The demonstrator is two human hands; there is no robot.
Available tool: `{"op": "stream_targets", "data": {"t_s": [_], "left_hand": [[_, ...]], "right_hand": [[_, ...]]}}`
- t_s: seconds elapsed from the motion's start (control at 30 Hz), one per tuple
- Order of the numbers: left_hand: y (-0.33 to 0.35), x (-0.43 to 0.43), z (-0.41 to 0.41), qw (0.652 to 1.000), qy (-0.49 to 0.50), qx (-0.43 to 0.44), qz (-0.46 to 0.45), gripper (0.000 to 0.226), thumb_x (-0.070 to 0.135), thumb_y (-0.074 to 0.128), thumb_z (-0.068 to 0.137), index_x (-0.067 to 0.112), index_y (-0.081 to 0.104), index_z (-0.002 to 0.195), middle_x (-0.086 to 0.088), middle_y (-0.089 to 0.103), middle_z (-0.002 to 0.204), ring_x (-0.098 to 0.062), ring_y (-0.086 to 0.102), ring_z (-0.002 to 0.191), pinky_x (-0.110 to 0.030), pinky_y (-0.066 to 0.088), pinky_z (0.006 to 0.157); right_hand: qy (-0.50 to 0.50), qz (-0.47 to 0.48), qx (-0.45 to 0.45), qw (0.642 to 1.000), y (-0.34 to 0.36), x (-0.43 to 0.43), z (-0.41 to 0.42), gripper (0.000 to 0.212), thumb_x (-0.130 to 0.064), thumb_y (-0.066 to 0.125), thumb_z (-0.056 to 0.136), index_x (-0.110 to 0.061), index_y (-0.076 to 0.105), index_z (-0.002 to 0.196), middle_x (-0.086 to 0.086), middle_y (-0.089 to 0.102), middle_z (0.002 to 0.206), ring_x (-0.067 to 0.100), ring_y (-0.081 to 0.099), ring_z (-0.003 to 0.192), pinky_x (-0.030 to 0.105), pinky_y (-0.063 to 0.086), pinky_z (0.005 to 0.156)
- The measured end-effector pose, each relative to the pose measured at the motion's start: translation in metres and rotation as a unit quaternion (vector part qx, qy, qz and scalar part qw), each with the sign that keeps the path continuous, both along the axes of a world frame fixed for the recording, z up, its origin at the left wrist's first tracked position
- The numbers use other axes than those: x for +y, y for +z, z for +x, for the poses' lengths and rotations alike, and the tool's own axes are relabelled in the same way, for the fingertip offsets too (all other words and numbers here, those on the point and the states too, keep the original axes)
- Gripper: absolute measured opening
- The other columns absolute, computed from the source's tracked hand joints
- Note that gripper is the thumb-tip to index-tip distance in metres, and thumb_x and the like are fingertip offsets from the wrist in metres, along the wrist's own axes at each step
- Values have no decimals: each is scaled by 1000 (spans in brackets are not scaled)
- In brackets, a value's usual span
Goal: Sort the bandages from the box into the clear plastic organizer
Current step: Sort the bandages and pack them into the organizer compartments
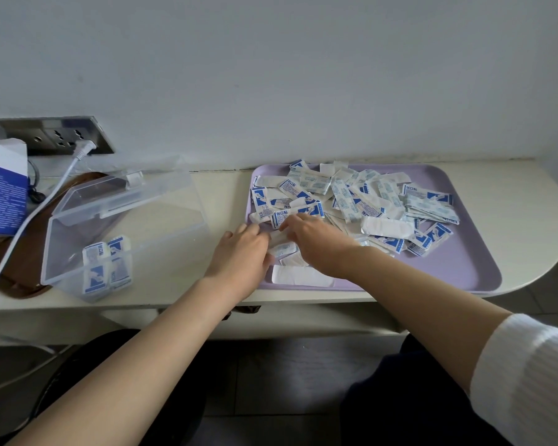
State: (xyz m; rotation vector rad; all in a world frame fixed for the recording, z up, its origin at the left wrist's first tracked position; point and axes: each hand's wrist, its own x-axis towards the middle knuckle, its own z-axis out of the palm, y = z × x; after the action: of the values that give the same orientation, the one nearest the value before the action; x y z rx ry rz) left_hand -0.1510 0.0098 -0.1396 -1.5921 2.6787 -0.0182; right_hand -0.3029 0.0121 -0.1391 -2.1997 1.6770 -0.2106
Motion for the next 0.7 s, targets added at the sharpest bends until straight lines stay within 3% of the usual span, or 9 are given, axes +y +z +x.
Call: {"op": "stream_targets", "data": {"t_s": [0.1,0.17,0.23,0.33,0.47,0.6,0.7], "left_hand": [[2,1,-2,1000,11,9,1,32,28,45,96,15,42,125,-2,50,125,-21,46,119,-31,35,93],[2,3,-3,1000,17,24,6,35,24,46,95,13,37,126,-4,52,124,-22,51,115,-32,35,91],[2,4,-3,999,21,27,-2,38,24,47,94,11,33,127,-6,51,124,-24,53,112,-32,36,88],[3,8,-1,999,24,37,-21,33,24,43,96,7,33,122,-7,51,117,-25,55,103,-30,37,82],[5,8,0,997,26,67,-14,30,22,39,98,5,35,122,-9,52,116,-27,55,101,-31,37,81],[1,7,2,999,20,37,-7,40,22,37,99,5,29,134,-10,45,127,-26,50,110,-33,38,85],[-1,10,2,999,28,38,-6,38,20,41,97,5,29,131,-9,49,123,-26,51,107,-32,37,84]], "right_hand": [[4,-25,10,1000,1,0,0,29,-2,41,94,-11,49,121,7,51,117,24,51,104,30,42,80],[-9,-42,9,999,3,0,0,25,-3,43,94,-13,53,116,6,57,112,26,57,95,32,42,72],[-23,-50,11,998,6,0,-1,20,-5,43,94,-13,54,108,8,63,98,30,58,82,35,43,64],[-42,-69,7,997,11,2,-1,13,-12,40,97,-10,53,100,10,57,78,33,51,68,35,36,57],[-54,-79,7,995,13,1,0,15,-11,40,97,-7,53,103,14,58,81,30,46,66,33,33,57],[-77,-56,-9,995,13,0,-1,19,-9,38,98,-5,55,105,12,54,80,29,46,68,32,34,60],[-76,-37,8,996,15,0,-2,24,1,37,92,-6,54,109,12,56,84,27,47,70,32,34,61]]}}
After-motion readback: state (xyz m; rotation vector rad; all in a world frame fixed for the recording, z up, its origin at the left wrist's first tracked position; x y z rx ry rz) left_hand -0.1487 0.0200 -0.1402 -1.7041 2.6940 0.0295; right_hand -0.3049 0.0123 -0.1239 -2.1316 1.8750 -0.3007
